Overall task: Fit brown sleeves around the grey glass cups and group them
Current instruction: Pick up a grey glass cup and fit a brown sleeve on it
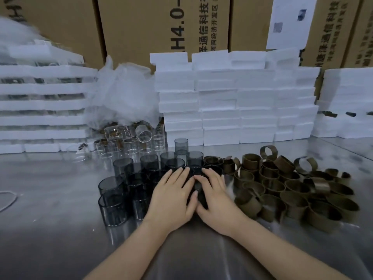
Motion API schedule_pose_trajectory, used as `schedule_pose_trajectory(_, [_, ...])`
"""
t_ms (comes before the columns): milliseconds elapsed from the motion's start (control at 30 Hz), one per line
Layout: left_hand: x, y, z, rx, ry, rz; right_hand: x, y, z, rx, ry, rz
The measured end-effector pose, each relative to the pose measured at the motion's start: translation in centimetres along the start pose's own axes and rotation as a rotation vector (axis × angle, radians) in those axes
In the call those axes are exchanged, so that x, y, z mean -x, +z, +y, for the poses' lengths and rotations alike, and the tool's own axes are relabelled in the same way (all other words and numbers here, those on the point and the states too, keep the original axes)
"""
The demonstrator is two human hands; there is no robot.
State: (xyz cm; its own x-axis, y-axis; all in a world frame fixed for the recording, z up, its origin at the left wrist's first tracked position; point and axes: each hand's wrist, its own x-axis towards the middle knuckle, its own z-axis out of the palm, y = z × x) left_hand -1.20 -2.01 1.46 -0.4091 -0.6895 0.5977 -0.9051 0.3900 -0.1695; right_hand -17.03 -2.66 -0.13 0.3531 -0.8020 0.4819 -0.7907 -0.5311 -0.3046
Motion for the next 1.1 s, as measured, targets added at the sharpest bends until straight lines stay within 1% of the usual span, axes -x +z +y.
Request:
schedule_pose_trajectory(67, [0.1,0.0,0.0,0.007,-0.007,-0.008,-0.1,0.1,0.2,-0.045,0.008,0.045])
schedule_pose_trajectory(133, [0.0,-0.2,0.0,0.012,-0.011,0.018,-0.1,-0.1,0.2,-0.079,-0.015,0.090])
schedule_pose_trajectory(200, [-0.3,-0.6,-0.1,0.047,0.000,0.090,0.0,-0.4,0.1,-0.106,-0.073,0.131])
schedule_pose_trajectory(233, [-0.3,-0.8,0.0,0.105,0.000,0.139,0.1,-0.6,-0.1,-0.132,-0.094,0.172])
schedule_pose_trajectory(300, [-0.1,-1.2,0.3,0.297,-0.045,0.226,0.3,-1.2,-0.9,-0.240,-0.115,0.288])
schedule_pose_trajectory(367, [0.3,-1.1,1.0,0.519,-0.114,0.279,0.3,-2.0,-1.8,-0.395,-0.134,0.399])
schedule_pose_trajectory(467, [0.5,-0.3,2.6,0.727,-0.137,0.366,0.5,-2.6,-2.5,-0.530,-0.247,0.515])
schedule_pose_trajectory(500, [0.4,-0.1,3.4,0.802,-0.134,0.375,0.6,-2.6,-2.6,-0.596,-0.263,0.533])
schedule_pose_trajectory(567, [-0.2,-0.1,4.9,0.995,-0.147,0.350,0.9,-2.6,-2.6,-0.675,-0.220,0.581])
schedule_pose_trajectory(667, [-1.3,-0.2,6.2,1.153,-0.207,0.356,0.9,-2.6,-2.2,-0.764,-0.036,0.552])
schedule_pose_trajectory(700, [-1.5,-0.3,6.3,1.196,-0.224,0.354,0.8,-2.7,-1.9,-0.772,-0.002,0.531])
schedule_pose_trajectory(800, [-1.3,-0.4,5.8,1.291,-0.254,0.296,0.6,-2.7,-1.2,-0.746,0.012,0.489])
schedule_pose_trajectory(900, [-0.7,-0.6,5.1,1.366,-0.284,0.207,0.7,-2.6,-1.2,-0.861,0.016,0.452])
schedule_pose_trajectory(1100, [-0.9,-0.9,5.3,1.353,-0.312,0.208,0.3,-2.7,-0.5,-0.952,0.033,0.358])
